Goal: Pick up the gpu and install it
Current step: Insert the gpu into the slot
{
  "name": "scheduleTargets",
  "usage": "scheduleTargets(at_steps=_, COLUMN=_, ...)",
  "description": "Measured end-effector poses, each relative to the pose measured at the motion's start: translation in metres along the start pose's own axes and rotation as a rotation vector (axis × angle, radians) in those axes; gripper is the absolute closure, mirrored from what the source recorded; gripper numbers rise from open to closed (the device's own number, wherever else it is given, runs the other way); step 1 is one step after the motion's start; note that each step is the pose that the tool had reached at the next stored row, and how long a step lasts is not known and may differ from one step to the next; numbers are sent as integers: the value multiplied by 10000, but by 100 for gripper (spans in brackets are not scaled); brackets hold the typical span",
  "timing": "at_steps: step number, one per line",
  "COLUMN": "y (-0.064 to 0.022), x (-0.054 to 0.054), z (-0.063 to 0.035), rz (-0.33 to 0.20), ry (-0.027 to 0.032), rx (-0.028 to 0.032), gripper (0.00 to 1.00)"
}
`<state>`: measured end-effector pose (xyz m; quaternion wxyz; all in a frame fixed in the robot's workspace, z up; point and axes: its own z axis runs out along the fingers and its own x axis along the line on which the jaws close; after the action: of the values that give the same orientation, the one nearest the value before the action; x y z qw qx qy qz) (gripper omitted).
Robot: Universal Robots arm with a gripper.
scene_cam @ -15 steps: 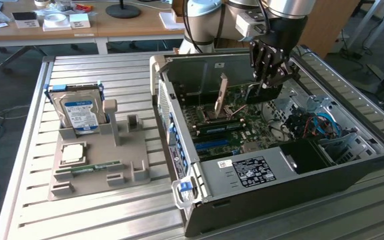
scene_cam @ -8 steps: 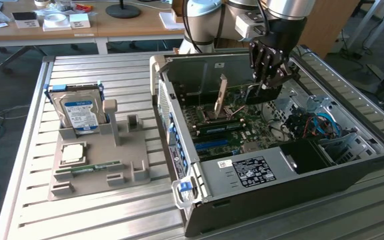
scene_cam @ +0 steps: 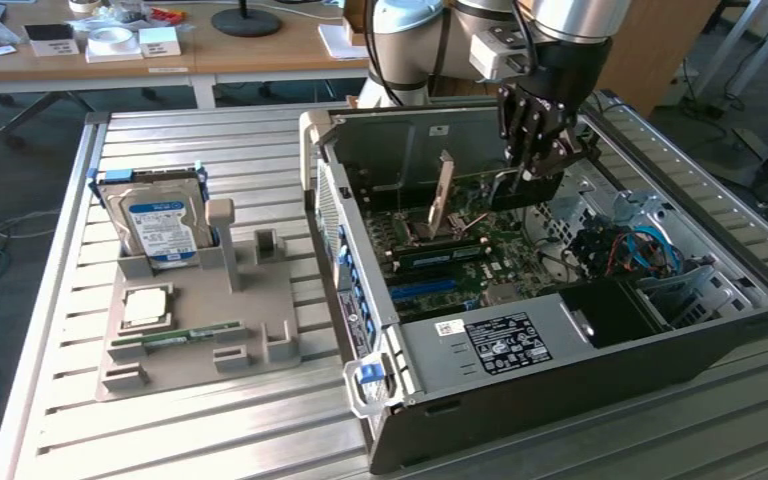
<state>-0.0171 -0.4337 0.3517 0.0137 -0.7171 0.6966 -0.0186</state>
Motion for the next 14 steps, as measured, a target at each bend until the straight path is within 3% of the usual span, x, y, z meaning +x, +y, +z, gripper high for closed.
scheduleTargets(at_steps=14, y=2, x=0, z=22, rz=0, ry=-2, rx=1, gripper=73)
